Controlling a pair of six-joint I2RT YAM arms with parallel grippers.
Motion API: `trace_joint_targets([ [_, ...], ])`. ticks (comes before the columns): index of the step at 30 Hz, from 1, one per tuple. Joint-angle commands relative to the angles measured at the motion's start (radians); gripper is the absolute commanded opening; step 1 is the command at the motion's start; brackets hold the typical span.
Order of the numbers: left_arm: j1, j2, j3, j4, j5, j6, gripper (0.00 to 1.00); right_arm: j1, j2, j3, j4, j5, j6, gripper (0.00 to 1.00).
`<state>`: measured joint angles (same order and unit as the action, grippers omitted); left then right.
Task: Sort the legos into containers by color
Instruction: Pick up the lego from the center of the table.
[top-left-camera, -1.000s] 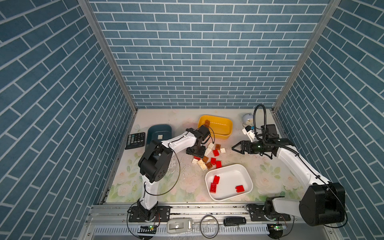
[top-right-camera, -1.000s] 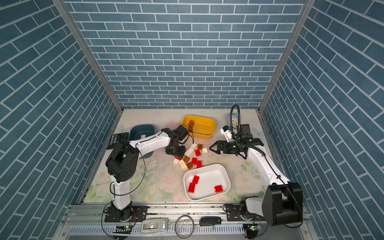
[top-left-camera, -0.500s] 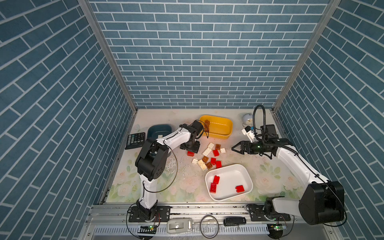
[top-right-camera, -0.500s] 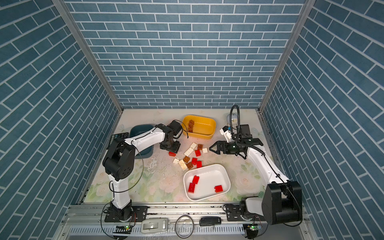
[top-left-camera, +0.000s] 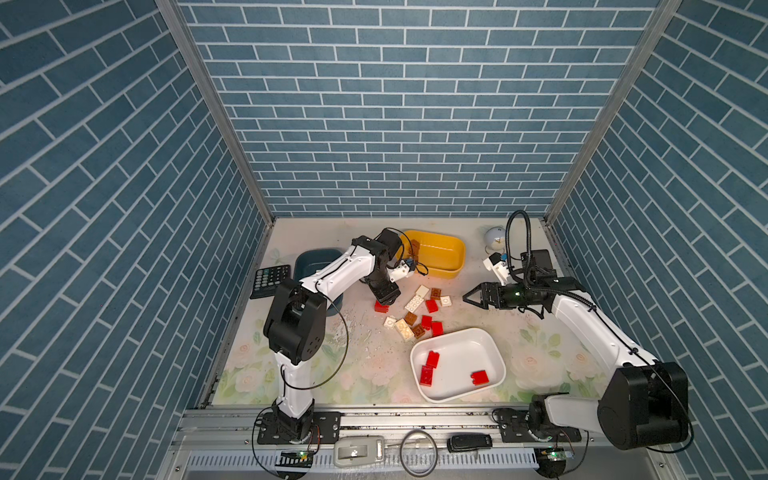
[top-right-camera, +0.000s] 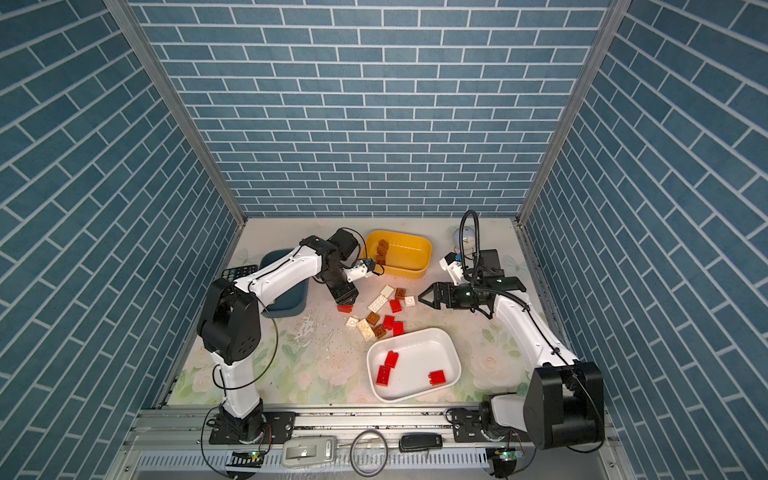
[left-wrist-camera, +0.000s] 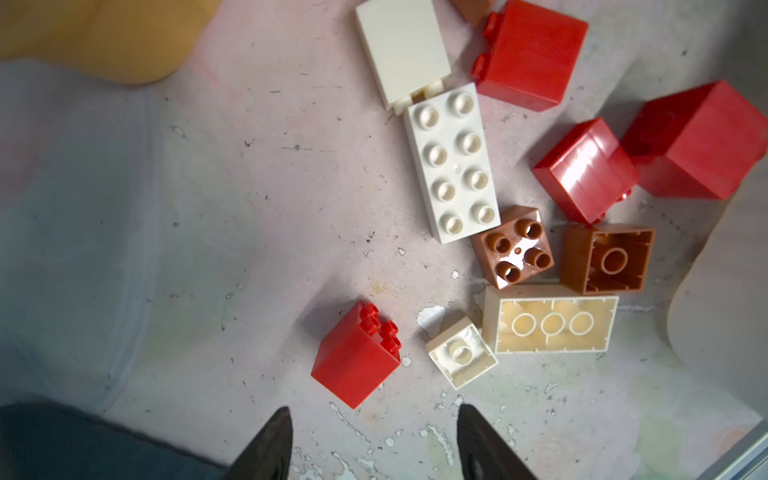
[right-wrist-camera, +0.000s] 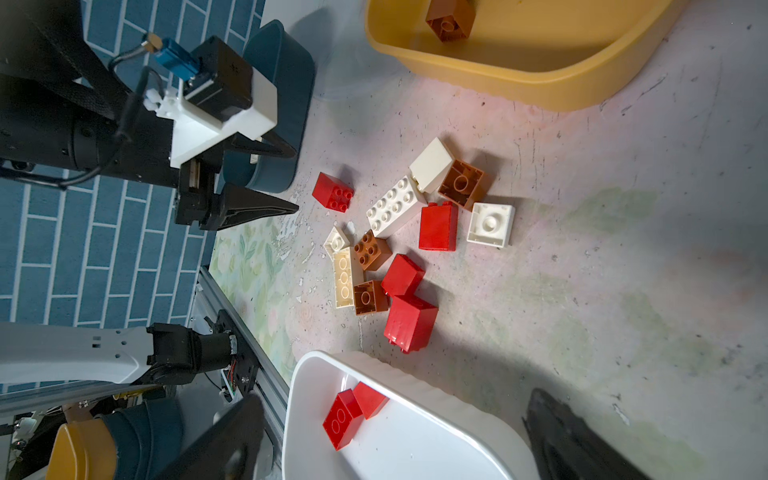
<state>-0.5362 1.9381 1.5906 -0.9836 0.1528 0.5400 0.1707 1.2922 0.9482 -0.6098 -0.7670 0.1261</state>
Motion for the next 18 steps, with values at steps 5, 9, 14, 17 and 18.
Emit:
trace_joint_targets([
  [5,0.009,0.1,0.009,-0.039,-0.013,0.237,0.63,-0.004,-0.014,-0.015,-0.014,-0.011,-0.018,0.99],
  [9,0.008,0.128,-0.001,-0.046,-0.033,0.277,0.62,-0.003,-0.016,-0.018,-0.018,-0.006,-0.022,0.99],
  [14,0.009,0.15,-0.018,-0.008,-0.079,0.29,0.59,-0.004,-0.011,-0.026,-0.013,-0.009,-0.019,0.99],
  [17,0.009,0.16,-0.011,0.0,-0.074,0.287,0.56,-0.004,-0.011,-0.027,-0.015,-0.009,-0.019,0.99],
  [18,0.01,0.161,-0.012,0.003,-0.074,0.287,0.56,-0.004,-0.011,-0.027,-0.015,-0.008,-0.019,0.99],
])
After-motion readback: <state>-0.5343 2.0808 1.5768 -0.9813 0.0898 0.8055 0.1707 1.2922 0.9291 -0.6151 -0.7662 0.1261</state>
